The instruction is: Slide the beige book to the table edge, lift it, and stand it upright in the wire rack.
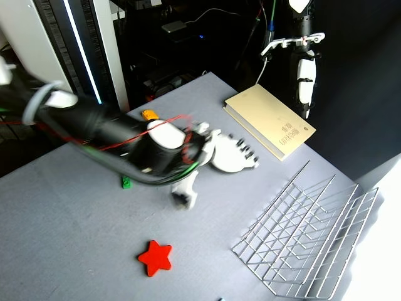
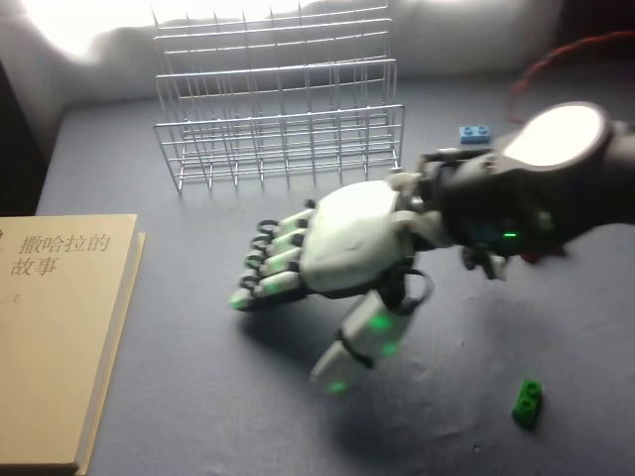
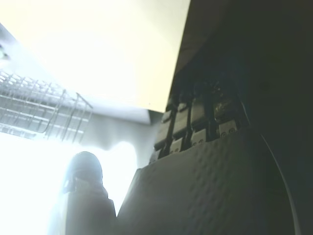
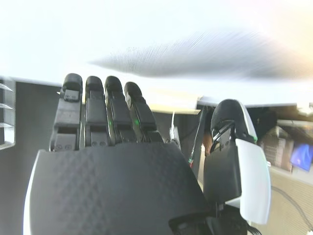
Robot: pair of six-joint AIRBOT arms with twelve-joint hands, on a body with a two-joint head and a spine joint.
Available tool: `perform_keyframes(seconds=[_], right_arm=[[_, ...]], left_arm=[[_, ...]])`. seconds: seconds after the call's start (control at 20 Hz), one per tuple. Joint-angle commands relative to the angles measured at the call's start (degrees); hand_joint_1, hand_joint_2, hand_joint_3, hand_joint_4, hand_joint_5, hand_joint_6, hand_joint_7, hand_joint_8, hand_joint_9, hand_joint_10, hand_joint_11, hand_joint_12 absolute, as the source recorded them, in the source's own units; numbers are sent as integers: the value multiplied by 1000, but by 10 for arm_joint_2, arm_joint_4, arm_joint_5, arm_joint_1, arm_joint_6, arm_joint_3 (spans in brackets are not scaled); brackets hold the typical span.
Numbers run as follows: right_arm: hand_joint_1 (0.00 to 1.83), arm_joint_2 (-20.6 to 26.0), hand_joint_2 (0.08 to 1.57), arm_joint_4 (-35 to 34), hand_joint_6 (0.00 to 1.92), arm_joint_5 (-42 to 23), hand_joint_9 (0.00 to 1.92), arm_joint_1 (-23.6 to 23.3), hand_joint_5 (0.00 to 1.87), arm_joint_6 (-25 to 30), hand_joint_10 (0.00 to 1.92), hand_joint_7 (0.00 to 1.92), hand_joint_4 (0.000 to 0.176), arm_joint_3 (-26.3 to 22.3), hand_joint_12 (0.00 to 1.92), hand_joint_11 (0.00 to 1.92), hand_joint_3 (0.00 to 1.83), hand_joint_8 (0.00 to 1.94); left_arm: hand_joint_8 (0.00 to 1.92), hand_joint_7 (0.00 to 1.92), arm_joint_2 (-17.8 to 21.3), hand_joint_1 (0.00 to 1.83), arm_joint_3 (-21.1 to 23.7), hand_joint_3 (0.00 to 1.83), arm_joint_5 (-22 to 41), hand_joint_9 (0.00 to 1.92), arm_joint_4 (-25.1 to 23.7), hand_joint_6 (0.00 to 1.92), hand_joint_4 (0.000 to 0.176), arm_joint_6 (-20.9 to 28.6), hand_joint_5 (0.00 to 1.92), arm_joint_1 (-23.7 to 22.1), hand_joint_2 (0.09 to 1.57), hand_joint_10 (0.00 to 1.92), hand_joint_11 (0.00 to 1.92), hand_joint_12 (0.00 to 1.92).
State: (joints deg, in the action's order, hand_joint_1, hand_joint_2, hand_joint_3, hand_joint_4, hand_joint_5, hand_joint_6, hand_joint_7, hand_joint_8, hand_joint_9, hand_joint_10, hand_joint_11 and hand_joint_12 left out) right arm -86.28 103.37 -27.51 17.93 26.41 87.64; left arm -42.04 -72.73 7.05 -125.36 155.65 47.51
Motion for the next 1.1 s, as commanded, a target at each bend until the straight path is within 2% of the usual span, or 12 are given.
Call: perform_keyframes(seconds=[0.0,0.25,0.4,0.65,0.75,0.95,1.05], right_arm=[[0,19,1088,-27,0,-3,0,0,0,3,0,0,0,-22,0,0,1,0],[0,144,1094,-27,2,1,0,10,5,7,0,0,0,-146,0,0,3,0],[0,191,1090,-27,0,1,0,4,1,-1,0,0,0,-181,0,0,1,0],[0,299,1097,-27,4,-5,0,-17,11,5,0,0,0,-272,0,0,4,0],[0,345,1097,-27,0,-7,0,-29,0,9,0,0,0,-317,0,0,3,0],[0,415,1088,-27,0,-12,0,-49,0,8,0,0,0,-383,0,0,0,0],[0,435,1092,-27,0,-15,0,-59,0,-27,0,0,0,-401,0,0,1,0]], left_arm=[[0,0,2,0,-2,0,-39,0,5,0,0,2,0,2,1109,0,0,0],[0,0,-7,0,-2,2,-57,0,14,0,0,2,0,12,1113,0,0,0],[0,0,-9,0,-1,0,-63,0,15,0,0,2,0,18,1108,0,0,0],[0,0,-17,0,0,0,-70,0,27,0,0,2,0,27,1093,0,0,0],[0,0,-18,97,2,0,-72,0,33,0,0,2,0,32,1069,0,0,0],[0,0,-17,156,11,0,-79,0,40,0,0,2,0,47,1034,0,0,0],[0,0,-21,299,13,0,-86,0,49,0,0,2,0,53,1033,0,0,0]])
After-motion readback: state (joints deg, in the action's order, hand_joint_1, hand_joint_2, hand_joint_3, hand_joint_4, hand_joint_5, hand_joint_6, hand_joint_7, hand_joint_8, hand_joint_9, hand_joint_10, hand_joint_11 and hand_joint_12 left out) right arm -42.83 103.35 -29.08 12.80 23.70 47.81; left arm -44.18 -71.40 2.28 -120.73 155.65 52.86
